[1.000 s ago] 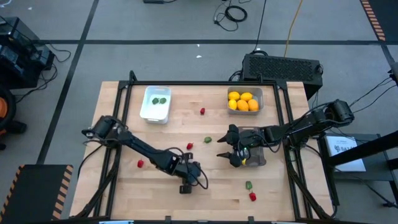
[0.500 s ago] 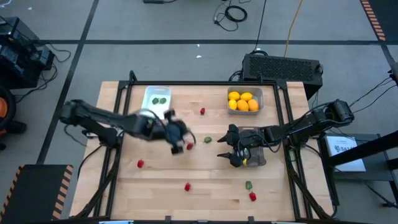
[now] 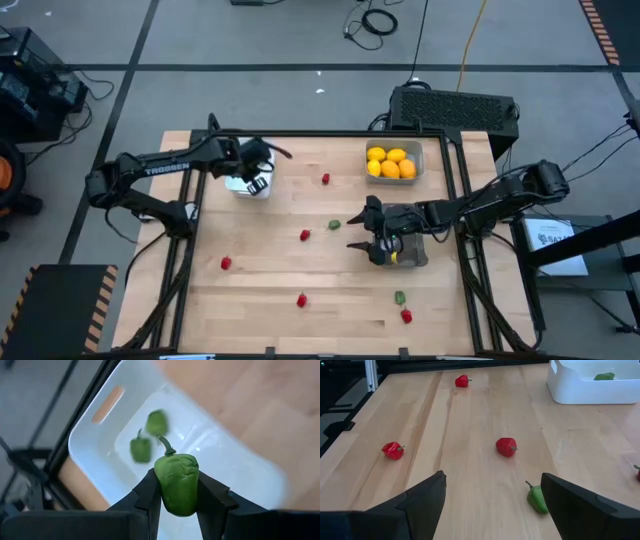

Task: Sort produce into baskets
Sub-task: Put the green chili pepper into the white bin

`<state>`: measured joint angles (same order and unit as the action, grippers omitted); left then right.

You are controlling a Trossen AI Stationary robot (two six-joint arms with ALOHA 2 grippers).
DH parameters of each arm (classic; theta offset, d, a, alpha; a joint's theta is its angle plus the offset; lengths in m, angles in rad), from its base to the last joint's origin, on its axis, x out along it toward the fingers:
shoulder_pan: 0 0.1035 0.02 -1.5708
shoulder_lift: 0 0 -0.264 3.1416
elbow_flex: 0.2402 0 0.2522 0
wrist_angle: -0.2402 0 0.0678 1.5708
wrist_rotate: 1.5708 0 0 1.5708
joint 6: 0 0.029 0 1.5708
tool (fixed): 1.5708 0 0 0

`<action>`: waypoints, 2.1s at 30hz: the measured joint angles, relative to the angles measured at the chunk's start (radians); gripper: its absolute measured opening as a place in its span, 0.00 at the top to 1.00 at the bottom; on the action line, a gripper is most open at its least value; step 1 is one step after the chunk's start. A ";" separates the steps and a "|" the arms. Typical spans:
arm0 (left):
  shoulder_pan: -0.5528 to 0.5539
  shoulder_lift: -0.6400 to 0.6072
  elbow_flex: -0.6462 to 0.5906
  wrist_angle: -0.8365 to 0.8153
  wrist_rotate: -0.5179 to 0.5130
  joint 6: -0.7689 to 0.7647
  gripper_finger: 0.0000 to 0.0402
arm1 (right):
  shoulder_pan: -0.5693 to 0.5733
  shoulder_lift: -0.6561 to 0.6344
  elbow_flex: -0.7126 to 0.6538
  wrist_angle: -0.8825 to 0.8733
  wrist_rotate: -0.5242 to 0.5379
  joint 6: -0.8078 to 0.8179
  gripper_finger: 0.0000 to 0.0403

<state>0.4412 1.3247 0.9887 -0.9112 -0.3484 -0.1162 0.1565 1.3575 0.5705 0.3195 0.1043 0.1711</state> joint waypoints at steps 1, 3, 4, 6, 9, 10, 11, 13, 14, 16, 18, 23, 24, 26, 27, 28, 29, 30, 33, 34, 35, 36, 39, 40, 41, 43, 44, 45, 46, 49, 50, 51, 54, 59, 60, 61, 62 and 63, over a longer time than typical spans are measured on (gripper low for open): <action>0.027 0.000 -0.004 0.000 0.008 -0.001 0.75 | -0.003 0.000 0.000 0.000 0.000 0.000 0.22; 0.070 -0.001 -0.005 0.005 0.009 -0.006 0.74 | -0.009 0.000 0.000 -0.001 0.000 0.000 0.22; 0.085 -0.001 -0.006 0.005 0.009 -0.002 0.73 | -0.012 0.000 0.000 -0.001 -0.001 0.000 0.22; 0.104 -0.001 -0.007 0.011 0.015 0.020 0.69 | -0.014 0.000 0.000 -0.002 0.000 0.000 0.22; 0.109 -0.001 -0.007 0.029 0.032 0.028 0.62 | -0.014 0.000 0.000 -0.003 0.000 -0.004 0.22; 0.109 -0.001 -0.007 0.030 0.037 0.028 0.60 | -0.014 0.000 0.000 -0.005 0.000 -0.005 0.22; 0.108 -0.001 -0.007 0.030 0.039 0.028 0.57 | -0.014 0.000 0.000 -0.005 0.000 -0.006 0.22; 0.106 -0.001 -0.007 0.030 0.040 0.026 0.51 | -0.014 0.000 0.000 -0.010 0.000 -0.014 0.22; 0.106 -0.001 -0.007 0.032 0.040 0.026 0.49 | -0.014 0.000 0.000 -0.010 0.000 -0.019 0.22; 0.102 -0.001 -0.007 0.046 0.040 0.021 0.44 | -0.014 0.000 0.000 -0.010 0.000 -0.023 0.22; 0.092 -0.001 -0.007 0.083 0.054 0.023 0.41 | -0.014 0.000 0.000 -0.010 0.000 -0.023 0.22; 0.030 -0.001 -0.007 0.311 0.242 0.082 0.39 | -0.014 0.000 0.000 -0.010 0.000 -0.023 0.22; 0.010 -0.001 -0.007 0.369 0.288 0.099 0.39 | -0.014 0.000 0.000 -0.010 0.000 -0.022 0.22; -0.042 0.004 -0.007 0.478 0.366 0.131 0.38 | -0.014 0.000 0.000 -0.010 0.000 -0.014 0.22; -0.075 0.014 -0.006 0.528 0.393 0.147 0.38 | -0.013 0.000 0.000 -0.010 0.000 -0.008 0.22; -0.106 0.025 -0.006 0.574 0.409 0.155 0.38 | -0.013 0.000 0.000 -0.010 0.000 -0.004 0.22; -0.140 0.039 -0.006 0.609 0.412 0.164 0.38 | -0.012 0.000 0.000 -0.010 -0.001 -0.003 0.22; -0.176 0.060 -0.006 0.642 0.413 0.176 0.38 | -0.010 0.000 0.000 -0.010 -0.001 -0.002 0.22; -0.275 0.141 -0.006 0.773 0.412 0.177 0.39 | -0.010 0.000 0.000 -0.010 -0.001 0.000 0.22; -0.305 0.174 -0.006 0.816 0.409 0.175 0.39 | -0.010 0.000 0.000 -0.008 -0.001 0.000 0.22; -0.336 0.211 -0.006 0.866 0.396 0.175 0.39 | -0.010 0.000 0.000 -0.008 0.000 0.000 0.22; -0.363 0.249 -0.006 0.915 0.372 0.175 0.39 | -0.010 0.000 0.000 -0.008 0.000 0.000 0.22; -0.423 0.369 -0.006 1.033 0.301 0.179 0.39 | -0.010 0.000 0.000 -0.003 0.000 0.000 0.22; -0.435 0.406 -0.006 1.070 0.288 0.183 0.39 | -0.010 0.000 0.000 -0.003 -0.001 0.000 0.22; -0.445 0.439 -0.007 1.096 0.280 0.183 0.39 | -0.010 0.000 0.000 -0.003 -0.001 0.004 0.22; -0.459 0.495 -0.007 1.154 0.255 0.172 0.39 | -0.010 0.000 0.000 -0.008 -0.001 0.016 0.22; -0.465 0.514 -0.007 1.171 0.235 0.154 0.39 | -0.010 0.000 0.000 -0.012 -0.001 0.024 0.22; -0.469 0.528 -0.007 1.178 0.217 0.135 0.39 | -0.010 0.000 0.000 -0.017 -0.001 0.026 0.22; -0.471 0.543 -0.007 1.189 0.203 0.113 0.39 | -0.010 0.000 0.000 -0.022 -0.001 0.027 0.22; -0.470 0.574 -0.007 1.197 0.190 0.065 0.39 | -0.010 0.000 0.000 -0.034 -0.001 0.027 0.22; -0.470 0.583 -0.007 1.203 0.187 0.046 0.39 | -0.010 0.000 0.000 -0.034 -0.001 0.027 0.22; -0.470 0.596 -0.007 1.210 0.186 0.040 0.39 | -0.010 0.000 0.000 -0.033 -0.001 0.027 0.22; -0.470 0.633 -0.007 1.228 0.177 0.016 0.39 | -0.010 0.000 0.000 -0.032 -0.001 0.027 0.22; -0.470 0.680 -0.007 1.244 0.158 0.016 0.39 | -0.010 0.000 0.000 -0.033 -0.001 0.027 0.22; -0.470 0.686 -0.007 1.249 0.156 0.016 0.39 | -0.010 0.000 0.000 -0.033 -0.001 0.028 0.22; -0.470 0.689 -0.006 1.245 0.156 0.016 0.39 | -0.010 0.000 0.000 -0.033 -0.001 0.029 0.22; -0.470 0.689 -0.007 1.242 0.156 0.016 0.39 | -0.010 0.000 0.000 -0.033 -0.001 0.029 0.22; -0.470 0.689 -0.007 1.243 0.156 0.016 0.39 | -0.010 0.000 0.000 -0.034 -0.001 0.030 0.22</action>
<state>-0.0284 2.0132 0.9821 0.3321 -0.1925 -0.1005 0.1467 1.3579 0.5705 0.2859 0.1036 0.2012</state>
